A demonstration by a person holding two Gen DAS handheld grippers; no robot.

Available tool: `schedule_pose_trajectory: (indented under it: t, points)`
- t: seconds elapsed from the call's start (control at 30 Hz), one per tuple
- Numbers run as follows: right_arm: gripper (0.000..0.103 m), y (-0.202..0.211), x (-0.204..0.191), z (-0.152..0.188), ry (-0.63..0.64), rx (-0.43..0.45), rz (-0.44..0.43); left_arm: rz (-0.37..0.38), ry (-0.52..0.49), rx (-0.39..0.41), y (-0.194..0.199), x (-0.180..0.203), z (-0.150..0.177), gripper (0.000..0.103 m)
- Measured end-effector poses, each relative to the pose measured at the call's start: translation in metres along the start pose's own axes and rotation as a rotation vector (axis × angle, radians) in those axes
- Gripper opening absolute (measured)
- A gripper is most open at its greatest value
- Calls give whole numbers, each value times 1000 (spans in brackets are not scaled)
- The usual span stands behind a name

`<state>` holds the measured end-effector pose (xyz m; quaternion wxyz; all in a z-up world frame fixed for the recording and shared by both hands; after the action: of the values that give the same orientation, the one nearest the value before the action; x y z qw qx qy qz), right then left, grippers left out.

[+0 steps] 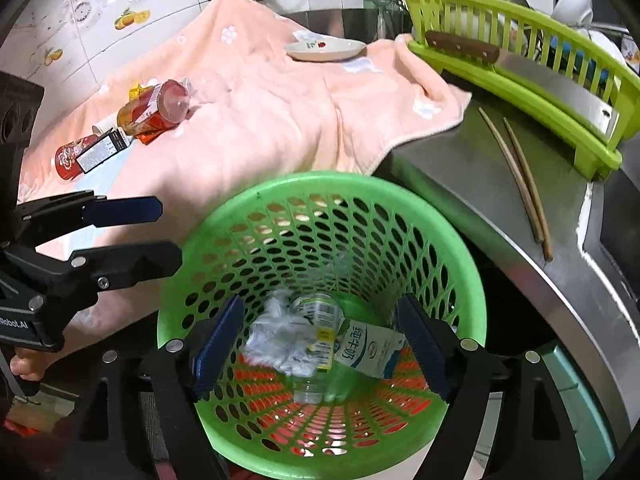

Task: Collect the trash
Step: 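Drop the clear bottle into the green basket while the left gripper drops the paper in, then grasp the brown tea bottle on the towel with the right gripper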

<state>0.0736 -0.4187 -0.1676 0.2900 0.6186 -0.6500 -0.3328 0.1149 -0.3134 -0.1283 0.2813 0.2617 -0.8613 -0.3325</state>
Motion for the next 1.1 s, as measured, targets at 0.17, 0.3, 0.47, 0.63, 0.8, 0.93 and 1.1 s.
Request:
schedule_pose_trajectory:
  t: [0.17, 0.3, 0.47, 0.63, 0.8, 0.93, 1.1]
  points:
    - [78, 5, -7, -16, 24, 21, -3, -35, 16, 29, 19, -18, 0, 68]
    - [81, 6, -21, -32, 50, 36, -25, -84, 44, 58, 43, -45, 1, 68]
    - [85, 2, -54, -61, 127, 56, -66, -158, 81, 94, 74, -86, 0, 68]
    - [86, -7, -95, -89, 224, 63, -113, -238, 133, 132, 110, -134, 0, 68]
    - [86, -17, -141, -119, 332, 75, -156, -322, 186, 153, 141, -184, 6, 68]
    - [86, -27, -181, -143, 428, 85, -187, -372, 215, 158, 159, -217, 10, 68]
    - [86, -43, -224, -171, 547, 103, -200, -421, 243, 164, 178, -251, 16, 68]
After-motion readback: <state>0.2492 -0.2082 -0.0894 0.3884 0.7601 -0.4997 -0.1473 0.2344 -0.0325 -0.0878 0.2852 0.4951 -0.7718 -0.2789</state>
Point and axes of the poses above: each gripper's, at about its wrist camera, not at the fingertips, and y roughly against the way its jaws point, x to its right, z to its underside, the point moved 8 cm from there along -y, roughly the way its jaws point, and after that the axes turned 6 degrees about z, right-handed, at the moved point
